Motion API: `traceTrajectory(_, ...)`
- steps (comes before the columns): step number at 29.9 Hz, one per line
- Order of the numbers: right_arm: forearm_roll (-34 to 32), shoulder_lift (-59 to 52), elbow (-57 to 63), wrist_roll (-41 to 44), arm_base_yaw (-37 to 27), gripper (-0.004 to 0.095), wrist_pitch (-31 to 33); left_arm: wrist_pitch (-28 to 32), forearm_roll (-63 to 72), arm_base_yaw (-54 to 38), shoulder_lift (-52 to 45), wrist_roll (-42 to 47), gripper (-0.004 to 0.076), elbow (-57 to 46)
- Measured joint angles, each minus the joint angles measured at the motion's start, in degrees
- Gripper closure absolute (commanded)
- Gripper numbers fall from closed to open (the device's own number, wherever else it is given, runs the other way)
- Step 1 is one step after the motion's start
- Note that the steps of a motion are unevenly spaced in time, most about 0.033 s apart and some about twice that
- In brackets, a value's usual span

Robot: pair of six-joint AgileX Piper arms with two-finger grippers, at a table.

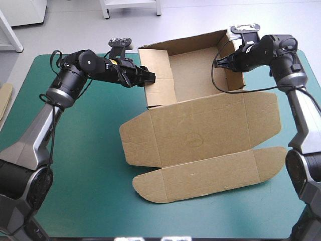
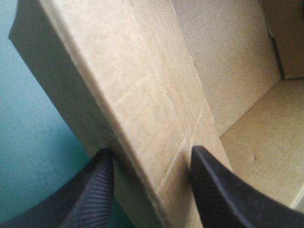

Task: Fold the box

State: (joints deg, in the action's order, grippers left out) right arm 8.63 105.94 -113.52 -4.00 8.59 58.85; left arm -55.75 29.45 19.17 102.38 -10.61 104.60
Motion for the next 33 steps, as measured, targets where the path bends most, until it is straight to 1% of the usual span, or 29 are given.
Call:
traceTrajectory(2,-0.7,0.6,0.0,0.3,0.4,0.0921,0.2,-0.1,-2.6,0.8,0.9,1.1,0.038,0.2)
traceTrajectory(5,-1.3,1.6,0.0,0.3,1.1,0.0921,0.6,1.0,-5.4,1.1,2.0,2.5,0.0416,0.2)
traceTrajectory(7,-1.0,2.4,0.0,0.7,1.5,0.0921,1.2,1.5,-7.7,1.1,2.7,4.0,0.0416,0.4)
traceTrajectory(11,-1.0,3.6,0.0,0.9,2.3,0.0921,1.2,-0.1,-9.9,1.1,4.5,5.1,0.0443,1.4)
traceTrajectory(13,-1.2,3.9,0.0,0.9,2.6,0.0921,1.2,-0.6,-11.2,1.1,5.2,5.4,0.0503,1.9)
traceTrajectory(16,-1.5,4.2,0.0,1.3,3.5,0.0921,1.3,-1.4,-14.1,1.1,6.2,6.7,0.0654,3.7)
traceTrajectory(17,-1.5,4.4,0.0,1.4,3.8,0.0921,1.5,-2.1,-15.0,1.1,6.5,6.8,0.0715,4.5)
traceTrajectory(18,-1.5,4.7,0.0,1.8,4.0,0.0921,1.8,-2.9,-16.3,1.1,7.0,7.1,0.073,5.6)
traceTrajectory(22,-1.4,6.0,0.0,3.5,4.9,0.092,3.1,-6.3,-20.0,1.1,9.4,8.5,0.0732,10.9)
traceTrajectory(25,-2.6,7.0,0.0,4.7,5.9,0.092,3.7,-9.4,-21.9,1.1,11.4,8.8,0.0733,14.7)
traceTrajectory(28,-3.9,7.7,0.0,5.5,6.6,0.0921,4.6,-12.4,-22.6,1.1,13.6,8.9,0.0733,16.2)
traceTrajectory(33,-6.4,8.8,0.0,6.3,7.0,0.0921,5.0,-12.8,-22.4,1.1,17.3,9.5,0.0733,16.4)
